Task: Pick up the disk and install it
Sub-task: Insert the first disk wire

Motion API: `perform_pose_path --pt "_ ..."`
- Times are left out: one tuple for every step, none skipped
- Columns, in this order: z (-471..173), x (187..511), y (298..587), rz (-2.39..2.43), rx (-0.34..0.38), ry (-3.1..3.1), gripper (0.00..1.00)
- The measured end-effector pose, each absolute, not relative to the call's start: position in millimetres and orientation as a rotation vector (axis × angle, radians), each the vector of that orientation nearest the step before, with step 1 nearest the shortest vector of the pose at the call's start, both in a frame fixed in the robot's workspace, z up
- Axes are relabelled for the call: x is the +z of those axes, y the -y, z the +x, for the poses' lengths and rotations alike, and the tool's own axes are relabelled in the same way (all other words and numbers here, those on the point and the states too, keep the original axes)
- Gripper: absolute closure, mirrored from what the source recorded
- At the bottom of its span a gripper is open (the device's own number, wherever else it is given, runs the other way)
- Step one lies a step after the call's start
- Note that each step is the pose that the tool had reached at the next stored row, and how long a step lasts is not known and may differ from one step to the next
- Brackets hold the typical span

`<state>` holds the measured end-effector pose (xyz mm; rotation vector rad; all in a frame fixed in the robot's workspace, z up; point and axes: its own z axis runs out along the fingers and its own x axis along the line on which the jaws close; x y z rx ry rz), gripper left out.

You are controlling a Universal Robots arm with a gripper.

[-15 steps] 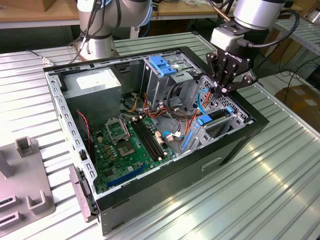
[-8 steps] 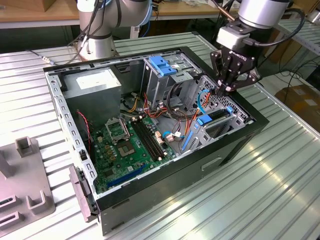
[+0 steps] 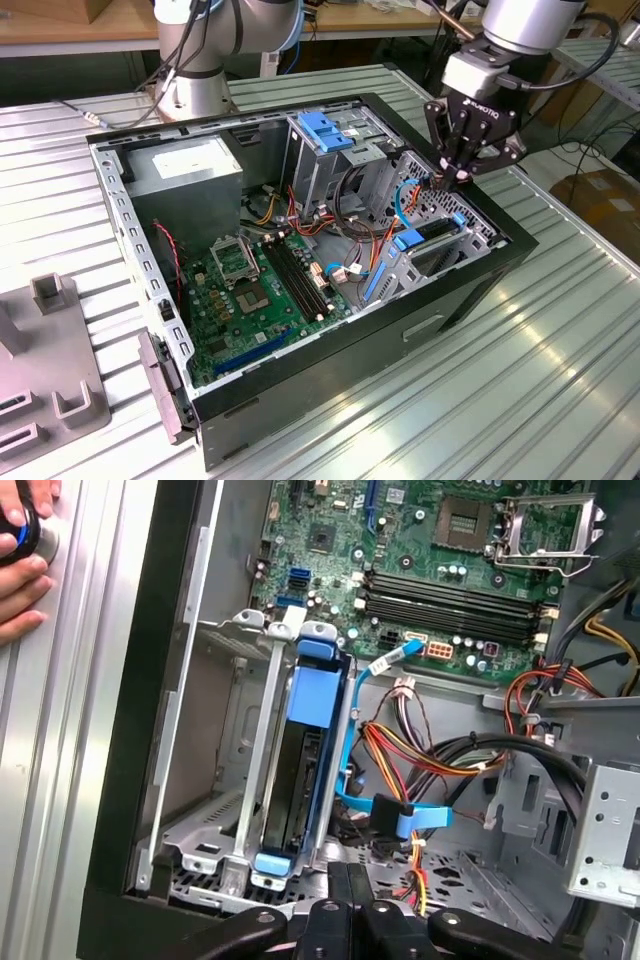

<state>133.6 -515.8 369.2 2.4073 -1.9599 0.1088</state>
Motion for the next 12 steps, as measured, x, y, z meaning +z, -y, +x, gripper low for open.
perform_pose_path --pt "134.7 369.4 515.8 2.414 0.109 1.952 0.9" --pt "135.8 369.4 515.8 2.419 0.109 1.946 0.9" --pt "137.0 369.4 515.8 2.425 0.109 1.939 0.9" --pt "138.4 369.5 515.8 2.431 0.11 1.932 0.9" --pt "141.0 369.5 515.8 2.442 0.11 1.918 0.9" --pt "141.8 369.5 515.8 2.448 0.11 1.911 0.9" --pt "142.9 369.5 515.8 2.456 0.11 1.902 0.9" --pt "143.9 369.5 515.8 2.464 0.11 1.892 0.9" --pt "145.1 369.5 515.8 2.471 0.111 1.883 0.9" --pt "146.4 369.5 515.8 2.478 0.111 1.873 0.9" --pt "147.7 369.5 515.8 2.485 0.111 1.865 0.9" --pt "149.4 369.5 515.8 2.495 0.111 1.852 0.89"
